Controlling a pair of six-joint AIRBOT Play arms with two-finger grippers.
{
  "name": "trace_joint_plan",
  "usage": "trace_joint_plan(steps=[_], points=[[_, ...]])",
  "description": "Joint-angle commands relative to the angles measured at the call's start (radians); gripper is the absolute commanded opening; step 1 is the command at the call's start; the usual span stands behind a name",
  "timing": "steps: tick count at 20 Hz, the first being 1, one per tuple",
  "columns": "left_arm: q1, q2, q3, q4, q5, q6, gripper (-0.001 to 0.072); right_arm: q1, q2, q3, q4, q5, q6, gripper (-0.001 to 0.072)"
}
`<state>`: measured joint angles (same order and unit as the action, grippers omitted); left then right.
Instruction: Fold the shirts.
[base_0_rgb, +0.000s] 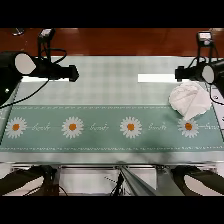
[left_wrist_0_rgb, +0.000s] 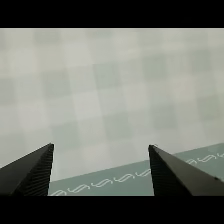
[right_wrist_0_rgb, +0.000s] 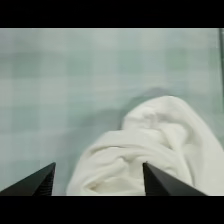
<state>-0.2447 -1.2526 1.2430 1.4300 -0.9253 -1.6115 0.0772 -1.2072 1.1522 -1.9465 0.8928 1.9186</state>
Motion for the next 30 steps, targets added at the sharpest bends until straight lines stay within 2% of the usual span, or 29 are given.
trace_joint_plan(steps=[1,3,5,9,10,11,12,13,16,19,26,30], points=[[0.005,-0.025,0.000,0.021,0.043,0.002,0.0701,-0.144,-0.014,-0.004,-0.043,0.087,0.090,0.0626],[0.000,-0.038,-0.003,0.021,0.040,0.002,0.0701,-0.256,-0.053,-0.029,0.060,0.145,0.080,0.0626],[-0.001,-0.055,-0.004,0.018,0.014,0.002,0.0701,-0.331,-0.100,-0.079,0.180,0.162,0.026,0.0626],[-0.001,-0.102,-0.004,0.018,-0.049,0.002,0.0701,-0.351,-0.222,-0.122,0.241,0.141,-0.017,0.0625],[-0.001,-0.113,-0.004,0.018,-0.068,0.002,0.0701,-0.349,-0.248,-0.122,0.275,0.135,-0.029,0.0602],[0.000,-0.123,-0.004,0.019,-0.090,0.004,0.0701,-0.349,-0.266,-0.122,0.316,0.133,-0.057,0.0509],[0.004,-0.128,-0.004,0.020,-0.114,0.036,0.0701,-0.349,-0.272,-0.119,0.369,0.132,-0.111,0.0194],[0.013,-0.127,-0.003,0.032,-0.143,0.085,0.0701,-0.349,-0.269,-0.101,0.432,0.137,-0.175,0.0029],[0.082,-0.091,-0.003,0.108,-0.256,0.104,0.0702,-0.349,-0.190,0.021,0.584,0.186,-0.322,0.0030],[0.174,0.011,-0.022,0.070,-0.333,0.105,0.0701,-0.347,-0.031,0.163,0.693,0.163,-0.347,0.0029],[0.217,0.540,-0.420,-0.237,-0.194,0.135,0.0702,-0.223,0.233,0.470,0.702,0.146,-0.350,0.0029],[0.217,0.728,-0.583,-0.259,-0.194,0.138,0.0701,-0.056,0.264,0.681,0.692,0.158,-0.357,0.0028]])
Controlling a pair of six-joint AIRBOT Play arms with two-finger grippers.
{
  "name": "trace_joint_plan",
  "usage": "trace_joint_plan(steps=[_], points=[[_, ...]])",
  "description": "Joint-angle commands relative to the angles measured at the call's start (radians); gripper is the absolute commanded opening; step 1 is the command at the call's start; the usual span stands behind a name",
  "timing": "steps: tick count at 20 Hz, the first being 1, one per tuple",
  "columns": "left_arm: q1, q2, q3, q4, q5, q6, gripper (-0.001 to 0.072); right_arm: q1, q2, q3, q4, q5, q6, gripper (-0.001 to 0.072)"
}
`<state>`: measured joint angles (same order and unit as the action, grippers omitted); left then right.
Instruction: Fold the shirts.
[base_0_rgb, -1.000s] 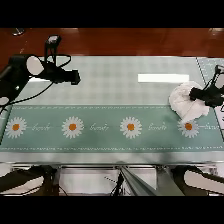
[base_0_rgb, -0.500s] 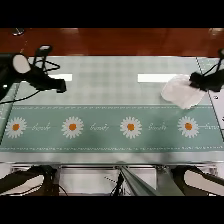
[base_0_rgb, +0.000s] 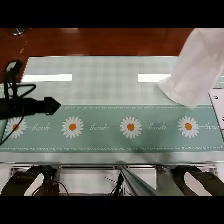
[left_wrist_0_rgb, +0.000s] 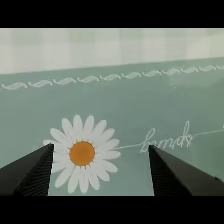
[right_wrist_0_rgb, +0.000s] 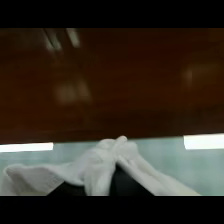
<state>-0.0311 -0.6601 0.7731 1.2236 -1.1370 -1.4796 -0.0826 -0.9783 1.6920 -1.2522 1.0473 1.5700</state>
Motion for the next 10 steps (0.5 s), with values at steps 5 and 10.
trace_joint_plan(steps=[5,10], points=[[0.004,0.164,-0.144,-0.054,0.024,0.005,0.0701,0.343,0.026,0.227,-0.086,0.134,-0.015,0.0029],[0.004,0.163,-0.144,-0.053,0.057,0.006,0.0701,0.593,-0.057,-0.028,-0.085,0.280,0.032,0.0029]])
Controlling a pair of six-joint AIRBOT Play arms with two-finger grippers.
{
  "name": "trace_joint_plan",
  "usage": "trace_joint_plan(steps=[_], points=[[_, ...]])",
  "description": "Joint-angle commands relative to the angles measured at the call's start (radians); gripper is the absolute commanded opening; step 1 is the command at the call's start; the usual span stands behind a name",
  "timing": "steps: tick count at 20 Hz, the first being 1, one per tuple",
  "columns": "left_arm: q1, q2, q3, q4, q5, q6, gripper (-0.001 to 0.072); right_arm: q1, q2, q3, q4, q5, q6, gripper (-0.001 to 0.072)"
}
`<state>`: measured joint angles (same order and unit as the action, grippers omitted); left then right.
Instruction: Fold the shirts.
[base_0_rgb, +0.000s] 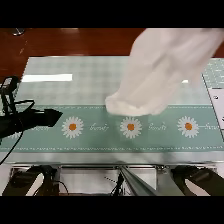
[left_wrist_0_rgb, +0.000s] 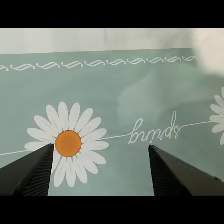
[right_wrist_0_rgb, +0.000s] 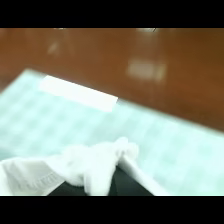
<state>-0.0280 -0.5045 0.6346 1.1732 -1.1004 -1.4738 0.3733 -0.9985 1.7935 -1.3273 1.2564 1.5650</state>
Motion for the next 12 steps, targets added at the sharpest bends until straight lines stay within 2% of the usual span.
trace_joint_plan(steps=[1,3,4,6,9,10,11,12], points=[[0.001,0.007,-0.006,-0.003,0.024,0.000,0.0701,0.187,-0.058,-0.229,-0.009,0.032,0.059,0.0029],[0.001,0.007,-0.006,-0.003,0.029,0.000,0.0701,0.266,-0.116,-0.411,0.023,-0.110,0.143,0.0029],[0.001,0.005,-0.006,-0.003,0.029,0.000,0.0701,0.301,-0.161,-0.489,0.085,-0.217,0.189,0.0030],[0.001,0.002,-0.006,-0.003,0.029,0.000,0.0701,0.367,-0.273,-0.570,0.175,-0.397,0.191,0.0030],[0.001,-0.013,-0.006,-0.004,0.029,0.000,0.0701,0.410,-0.466,-0.576,0.286,-0.474,0.229,0.0030],[0.001,-0.019,-0.006,-0.004,0.029,0.000,0.0701,0.410,-0.511,-0.576,0.368,-0.488,0.211,0.0084],[0.001,-0.024,-0.006,-0.005,0.029,0.000,0.0701,0.404,-0.537,-0.573,0.462,-0.488,0.139,0.0448],[0.001,-0.030,-0.006,-0.005,0.027,-0.001,0.0701,0.384,-0.544,-0.560,0.522,-0.462,0.037,0.0620]])
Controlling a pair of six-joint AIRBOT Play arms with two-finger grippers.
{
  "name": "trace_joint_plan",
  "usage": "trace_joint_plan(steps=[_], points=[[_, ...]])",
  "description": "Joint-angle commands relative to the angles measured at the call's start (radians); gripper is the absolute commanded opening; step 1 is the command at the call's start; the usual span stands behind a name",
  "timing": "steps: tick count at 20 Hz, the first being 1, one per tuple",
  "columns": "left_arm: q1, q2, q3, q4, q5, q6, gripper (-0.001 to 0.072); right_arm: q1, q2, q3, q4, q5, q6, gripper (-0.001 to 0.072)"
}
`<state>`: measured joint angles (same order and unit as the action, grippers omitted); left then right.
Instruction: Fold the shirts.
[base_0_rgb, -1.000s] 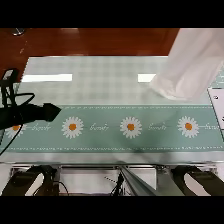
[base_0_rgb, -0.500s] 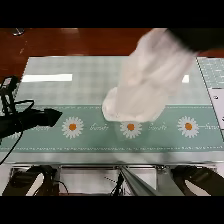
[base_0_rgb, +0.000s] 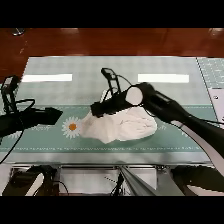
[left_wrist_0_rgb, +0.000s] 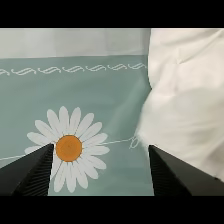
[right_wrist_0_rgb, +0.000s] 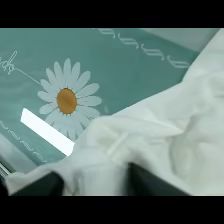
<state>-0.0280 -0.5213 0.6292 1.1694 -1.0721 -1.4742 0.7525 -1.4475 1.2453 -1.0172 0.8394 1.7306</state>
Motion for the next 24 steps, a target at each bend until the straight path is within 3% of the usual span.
trace_joint_plan(steps=[1,4,6,9,10,11,13,15,20,24], points=[[0.001,-0.018,-0.001,-0.009,-0.010,-0.003,0.0701,-0.036,-0.089,0.014,0.229,0.010,-0.172,0.0622],[0.001,-0.021,0.000,-0.028,-0.108,-0.003,0.0701,-0.265,0.009,0.102,0.182,0.213,-0.183,0.0622],[0.002,-0.021,0.000,0.030,-0.219,0.034,0.0701,-0.460,0.132,0.111,0.079,0.292,-0.170,0.0621],[0.003,-0.026,-0.008,0.115,-0.302,-0.021,0.0701,-0.718,0.290,0.076,-0.145,0.448,-0.155,0.0620],[0.003,-0.034,-0.032,0.049,-0.293,-0.064,0.0701,-0.781,0.331,0.030,-0.197,0.482,-0.155,0.0620],[0.002,-0.045,-0.074,-0.057,-0.274,-0.040,0.0701,-0.840,0.375,-0.048,-0.222,0.492,-0.153,0.0619],[-0.004,-0.088,-0.193,-0.270,-0.178,0.154,0.0701,-0.914,0.454,-0.246,-0.204,0.459,-0.154,0.0619],[-0.006,-0.156,-0.251,-0.378,-0.129,0.331,0.0701,-0.932,0.512,-0.439,-0.182,0.441,-0.173,0.0619],[-0.069,-0.411,-0.257,-0.544,-0.090,0.532,0.0701,-0.932,0.531,-0.659,-0.128,0.421,-0.206,0.0619],[-0.179,-0.565,-0.238,-0.613,0.076,0.558,0.0701,-0.931,0.531,-0.670,-0.068,0.395,-0.210,0.0618]])
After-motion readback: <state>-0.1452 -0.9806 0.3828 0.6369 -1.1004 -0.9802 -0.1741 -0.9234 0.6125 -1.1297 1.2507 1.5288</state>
